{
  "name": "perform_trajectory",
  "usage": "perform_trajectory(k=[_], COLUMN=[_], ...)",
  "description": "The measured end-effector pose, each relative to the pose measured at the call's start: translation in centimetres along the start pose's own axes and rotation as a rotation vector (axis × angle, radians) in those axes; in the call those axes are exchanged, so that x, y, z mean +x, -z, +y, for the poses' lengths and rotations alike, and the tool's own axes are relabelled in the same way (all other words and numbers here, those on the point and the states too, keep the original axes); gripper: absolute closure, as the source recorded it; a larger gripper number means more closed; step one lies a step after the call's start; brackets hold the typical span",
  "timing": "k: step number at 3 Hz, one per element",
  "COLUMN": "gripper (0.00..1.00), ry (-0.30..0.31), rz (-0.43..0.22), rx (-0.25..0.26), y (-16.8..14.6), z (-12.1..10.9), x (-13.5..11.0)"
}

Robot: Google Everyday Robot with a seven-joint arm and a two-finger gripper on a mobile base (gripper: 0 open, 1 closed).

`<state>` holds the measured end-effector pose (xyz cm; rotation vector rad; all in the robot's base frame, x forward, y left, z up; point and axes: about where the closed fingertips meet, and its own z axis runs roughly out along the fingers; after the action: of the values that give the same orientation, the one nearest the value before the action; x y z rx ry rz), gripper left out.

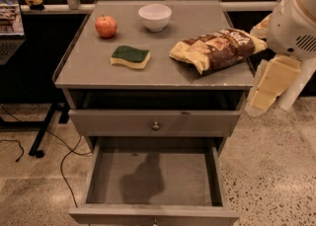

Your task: Place sponge into middle drawer

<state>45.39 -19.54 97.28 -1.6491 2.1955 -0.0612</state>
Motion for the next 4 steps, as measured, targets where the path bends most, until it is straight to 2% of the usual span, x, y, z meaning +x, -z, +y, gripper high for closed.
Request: perform_trajectory(k=[2, 3, 4], gripper=[0.0, 0.0, 0.0], ry=[0.018, 0.007, -0.074], rz=[-0.087, -0.082, -0.127], rx=[-0.103, -0.095, -0.062], y=[-3.8, -3.9, -4.5], z=[-2.7, -2.6, -1.7], x=[-4.5, -4.5, -4.5])
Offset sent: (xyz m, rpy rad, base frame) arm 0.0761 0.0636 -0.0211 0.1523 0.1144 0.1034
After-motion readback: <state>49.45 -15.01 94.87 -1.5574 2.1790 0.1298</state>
